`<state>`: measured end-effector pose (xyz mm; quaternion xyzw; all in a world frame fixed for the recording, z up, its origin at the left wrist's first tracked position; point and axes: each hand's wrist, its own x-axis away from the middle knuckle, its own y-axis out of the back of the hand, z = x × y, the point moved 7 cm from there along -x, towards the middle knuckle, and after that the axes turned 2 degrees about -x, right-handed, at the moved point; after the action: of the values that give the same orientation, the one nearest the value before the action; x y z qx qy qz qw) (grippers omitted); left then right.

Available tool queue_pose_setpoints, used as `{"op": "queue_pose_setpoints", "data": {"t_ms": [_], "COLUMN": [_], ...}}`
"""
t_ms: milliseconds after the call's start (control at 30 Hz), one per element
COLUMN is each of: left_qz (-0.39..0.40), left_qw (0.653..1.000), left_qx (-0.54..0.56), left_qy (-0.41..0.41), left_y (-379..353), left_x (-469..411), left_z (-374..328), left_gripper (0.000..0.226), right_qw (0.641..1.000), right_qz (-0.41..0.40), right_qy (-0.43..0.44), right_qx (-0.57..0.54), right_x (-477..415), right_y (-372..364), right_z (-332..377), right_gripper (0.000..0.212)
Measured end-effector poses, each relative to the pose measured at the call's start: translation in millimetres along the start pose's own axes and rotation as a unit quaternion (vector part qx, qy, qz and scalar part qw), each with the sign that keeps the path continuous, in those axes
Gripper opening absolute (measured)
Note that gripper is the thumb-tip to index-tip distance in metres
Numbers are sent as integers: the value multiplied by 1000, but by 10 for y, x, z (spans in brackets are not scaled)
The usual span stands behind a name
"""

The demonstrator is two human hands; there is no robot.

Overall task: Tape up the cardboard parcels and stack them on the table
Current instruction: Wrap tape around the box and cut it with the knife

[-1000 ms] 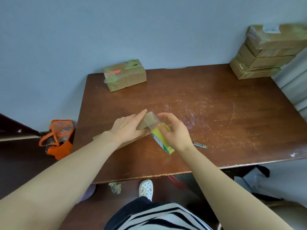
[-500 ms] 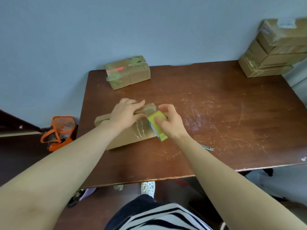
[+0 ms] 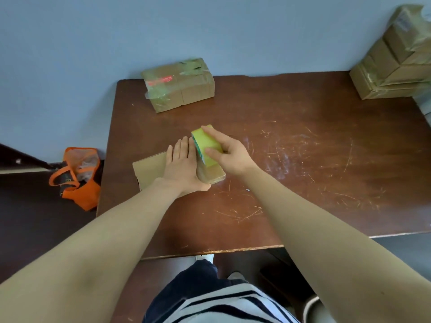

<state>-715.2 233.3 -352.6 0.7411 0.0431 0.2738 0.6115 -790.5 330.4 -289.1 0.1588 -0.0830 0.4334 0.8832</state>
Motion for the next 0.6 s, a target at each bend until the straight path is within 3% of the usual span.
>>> {"op": "queue_pose_setpoints", "data": {"t_ms": [167, 300, 433, 533, 600], "left_qz": [9, 18, 35, 98, 139], "left_qw": [1000, 1000, 999, 995, 989], "left_qx": [9, 0, 4, 26, 52], "left_qy": [19, 19, 3, -14, -8], "left_y": [12, 1, 16, -15, -7], "left_x": [-17, -35, -26, -13, -17], "left_z": [12, 21, -26, -64, -42], "left_gripper": [136, 142, 142, 140, 126], "right_qw": [998, 983, 965, 958, 955], "right_qz": [-35, -103, -59, -40, -28], "right_qy": [7, -90, -165, -183, -197], "right_qx": [52, 126, 195, 218, 222], "right_x": [345, 798, 695, 589, 550], "right_y": [63, 156, 50, 14, 15], "right_z": [-103, -519, -667, -667, -669], "right_gripper": [34, 25, 26, 25, 25]}}
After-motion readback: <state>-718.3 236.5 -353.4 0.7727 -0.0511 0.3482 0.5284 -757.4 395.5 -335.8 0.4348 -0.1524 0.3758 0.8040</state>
